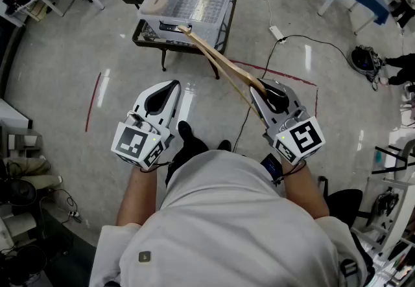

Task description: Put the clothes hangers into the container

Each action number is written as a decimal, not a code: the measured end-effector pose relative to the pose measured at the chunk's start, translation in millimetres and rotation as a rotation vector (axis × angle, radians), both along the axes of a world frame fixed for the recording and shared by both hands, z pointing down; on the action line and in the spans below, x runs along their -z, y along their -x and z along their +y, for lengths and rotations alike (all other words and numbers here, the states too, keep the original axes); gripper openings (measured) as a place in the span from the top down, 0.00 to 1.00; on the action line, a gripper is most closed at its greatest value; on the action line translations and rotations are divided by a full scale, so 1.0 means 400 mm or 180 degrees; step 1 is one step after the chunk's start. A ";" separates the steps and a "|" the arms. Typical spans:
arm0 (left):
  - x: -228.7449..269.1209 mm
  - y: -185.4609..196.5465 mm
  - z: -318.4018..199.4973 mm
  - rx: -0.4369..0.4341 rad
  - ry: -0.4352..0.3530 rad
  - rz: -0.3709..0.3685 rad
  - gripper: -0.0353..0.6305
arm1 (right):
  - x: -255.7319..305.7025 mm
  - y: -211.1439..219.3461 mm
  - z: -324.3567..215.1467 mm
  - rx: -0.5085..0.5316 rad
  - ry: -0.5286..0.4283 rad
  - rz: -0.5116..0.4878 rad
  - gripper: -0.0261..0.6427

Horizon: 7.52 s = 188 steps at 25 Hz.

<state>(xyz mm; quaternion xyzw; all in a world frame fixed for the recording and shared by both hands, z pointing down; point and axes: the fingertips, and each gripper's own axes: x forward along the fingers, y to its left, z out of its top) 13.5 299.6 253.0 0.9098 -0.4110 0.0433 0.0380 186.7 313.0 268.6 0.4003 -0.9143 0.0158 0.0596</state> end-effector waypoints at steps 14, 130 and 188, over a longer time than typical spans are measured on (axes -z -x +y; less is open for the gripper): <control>-0.031 0.073 -0.081 0.0010 0.0086 0.0050 0.92 | -0.022 0.065 -0.090 0.0034 0.0104 -0.0011 0.86; -0.301 0.316 -1.353 0.0244 0.0869 0.0095 0.92 | -0.395 0.444 -1.423 0.1982 0.1015 0.1816 0.86; -0.573 0.403 -1.582 0.0154 0.1632 0.0207 0.92 | -1.207 0.591 -1.684 0.2861 0.2932 0.1879 0.75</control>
